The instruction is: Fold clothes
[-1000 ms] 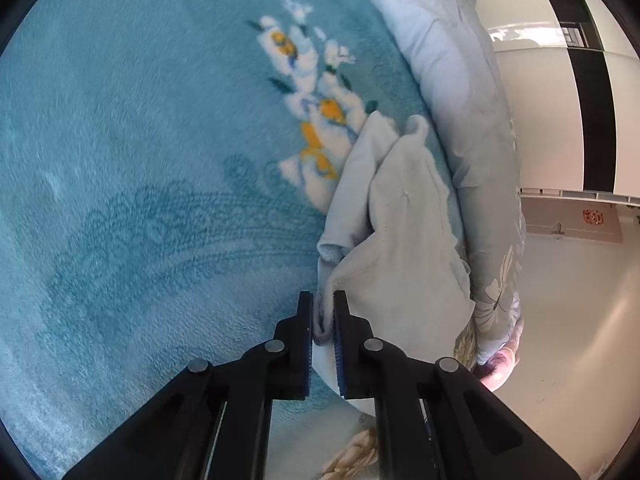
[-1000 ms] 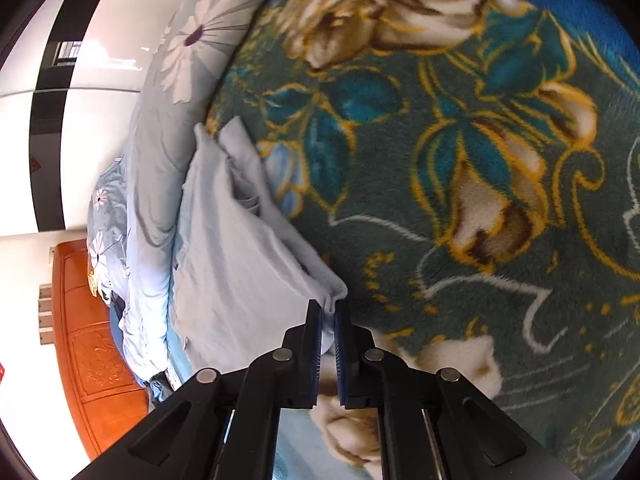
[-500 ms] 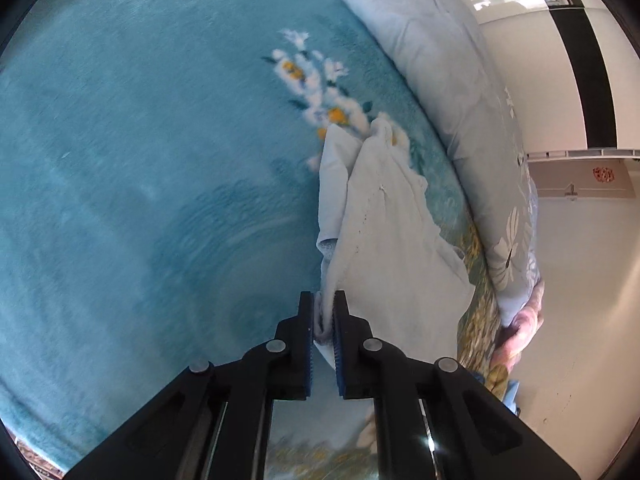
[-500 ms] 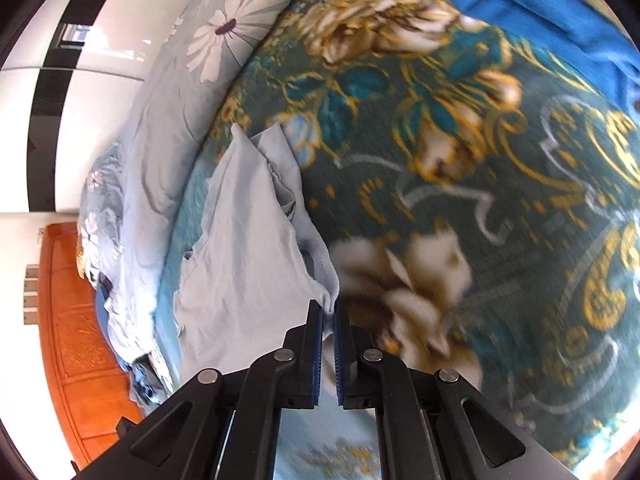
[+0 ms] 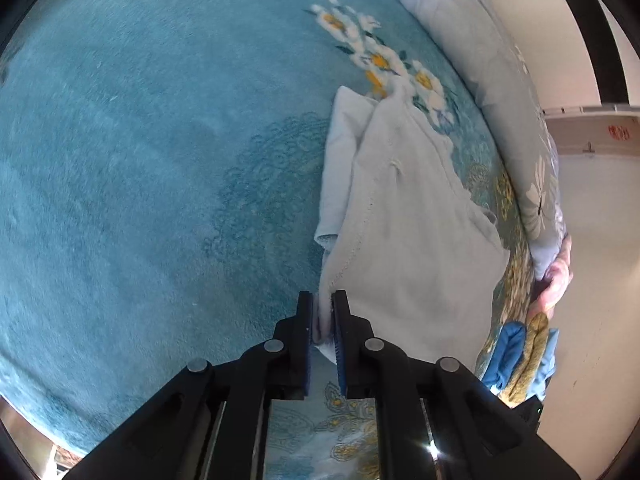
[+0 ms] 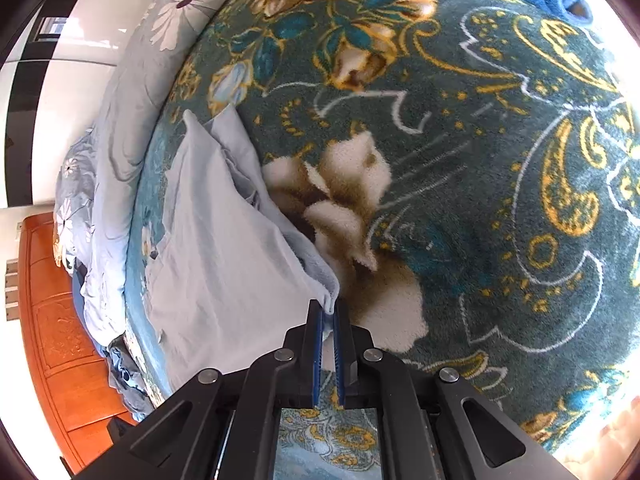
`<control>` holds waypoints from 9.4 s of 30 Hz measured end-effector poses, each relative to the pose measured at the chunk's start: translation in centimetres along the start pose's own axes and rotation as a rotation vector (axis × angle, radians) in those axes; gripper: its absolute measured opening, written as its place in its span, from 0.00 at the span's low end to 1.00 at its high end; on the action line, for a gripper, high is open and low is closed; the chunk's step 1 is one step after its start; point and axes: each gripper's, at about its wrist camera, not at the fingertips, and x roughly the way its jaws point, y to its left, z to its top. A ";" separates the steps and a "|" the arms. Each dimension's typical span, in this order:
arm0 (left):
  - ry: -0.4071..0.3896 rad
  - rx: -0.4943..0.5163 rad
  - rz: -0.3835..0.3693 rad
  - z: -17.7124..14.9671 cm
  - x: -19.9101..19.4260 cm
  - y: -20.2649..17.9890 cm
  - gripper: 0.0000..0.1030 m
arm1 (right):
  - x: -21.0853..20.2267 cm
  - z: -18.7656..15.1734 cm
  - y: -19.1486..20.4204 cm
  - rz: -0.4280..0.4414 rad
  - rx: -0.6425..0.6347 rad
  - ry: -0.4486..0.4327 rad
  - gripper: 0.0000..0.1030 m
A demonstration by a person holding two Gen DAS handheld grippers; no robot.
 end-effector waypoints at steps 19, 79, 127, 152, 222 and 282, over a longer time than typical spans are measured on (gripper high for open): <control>-0.050 0.163 0.118 0.4 -4.5 -4.1 0.67 | -3.1 0.6 2.2 -0.099 -0.239 0.017 0.61; 0.180 0.422 0.154 1.9 11.7 -18.0 0.09 | 8.6 10.9 6.6 0.204 -0.386 0.323 0.10; -0.035 -0.004 -0.039 5.3 -11.6 11.9 0.12 | 17.9 -14.2 32.7 -0.325 -0.829 0.283 0.08; 0.246 0.458 -0.154 3.8 0.4 -3.1 0.43 | 7.1 -10.4 24.7 -0.252 -0.664 0.204 0.12; 0.091 0.257 -0.128 11.2 5.3 -5.4 0.17 | 6.8 -9.8 12.8 -0.139 -0.545 0.337 0.13; 0.447 0.599 -0.002 9.8 11.0 -11.3 0.90 | 5.5 -3.8 4.8 0.071 -0.202 0.162 0.38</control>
